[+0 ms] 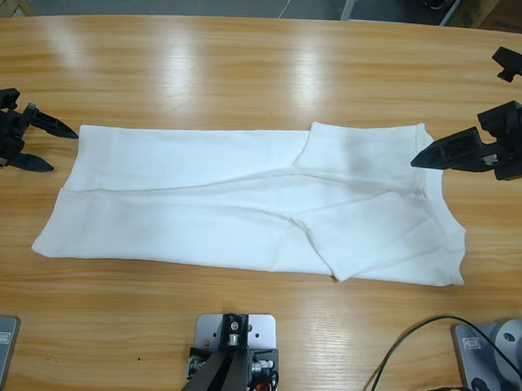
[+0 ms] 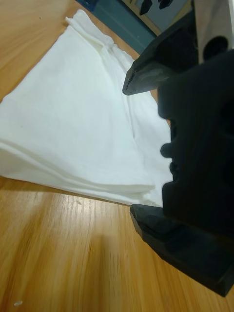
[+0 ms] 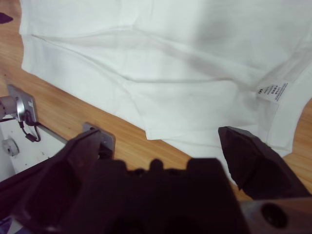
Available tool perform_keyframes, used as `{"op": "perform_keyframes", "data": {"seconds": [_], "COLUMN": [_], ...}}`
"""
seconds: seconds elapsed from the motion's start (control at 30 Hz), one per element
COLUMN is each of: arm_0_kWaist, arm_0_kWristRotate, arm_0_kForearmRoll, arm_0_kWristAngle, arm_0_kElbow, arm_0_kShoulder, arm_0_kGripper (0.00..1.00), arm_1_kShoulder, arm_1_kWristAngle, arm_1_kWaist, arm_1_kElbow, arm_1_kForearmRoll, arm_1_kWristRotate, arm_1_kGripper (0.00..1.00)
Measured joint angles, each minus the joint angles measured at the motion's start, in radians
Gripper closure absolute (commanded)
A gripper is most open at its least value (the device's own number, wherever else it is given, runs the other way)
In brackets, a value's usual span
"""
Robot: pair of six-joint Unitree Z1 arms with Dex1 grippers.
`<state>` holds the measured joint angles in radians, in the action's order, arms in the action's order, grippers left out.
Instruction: Fold clothes
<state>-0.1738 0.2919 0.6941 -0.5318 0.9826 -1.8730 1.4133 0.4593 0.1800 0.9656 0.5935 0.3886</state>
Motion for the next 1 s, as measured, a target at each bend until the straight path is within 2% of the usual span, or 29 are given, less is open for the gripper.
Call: {"op": "perform_keyframes", "data": {"seconds": [0.63, 1.0], "arm_0_kWaist": [0.001, 0.032], "arm_0_kWristRotate": [-0.005, 0.006], "arm_0_kForearmRoll": [-0.005, -0.048], "arm_0_kWristAngle": [-0.005, -0.006], "arm_0_kElbow": [0.000, -0.007], "arm_0_kShoulder": [-0.064, -0.087], "arm_0_kGripper": [0.119, 0.119], "arm_1_kShoulder": [-0.038, -0.066], "arm_1_kWristAngle": [0.000, 0.000], "arm_1_kWaist": [-0.061, -0.085], "arm_1_kElbow": [0.009, 0.023], "arm_1_kForearmRoll": [-0.006, 0.013], "arm_1_kWristRotate": [0.000, 0.000], "arm_1_kGripper": [0.023, 0.023]}}
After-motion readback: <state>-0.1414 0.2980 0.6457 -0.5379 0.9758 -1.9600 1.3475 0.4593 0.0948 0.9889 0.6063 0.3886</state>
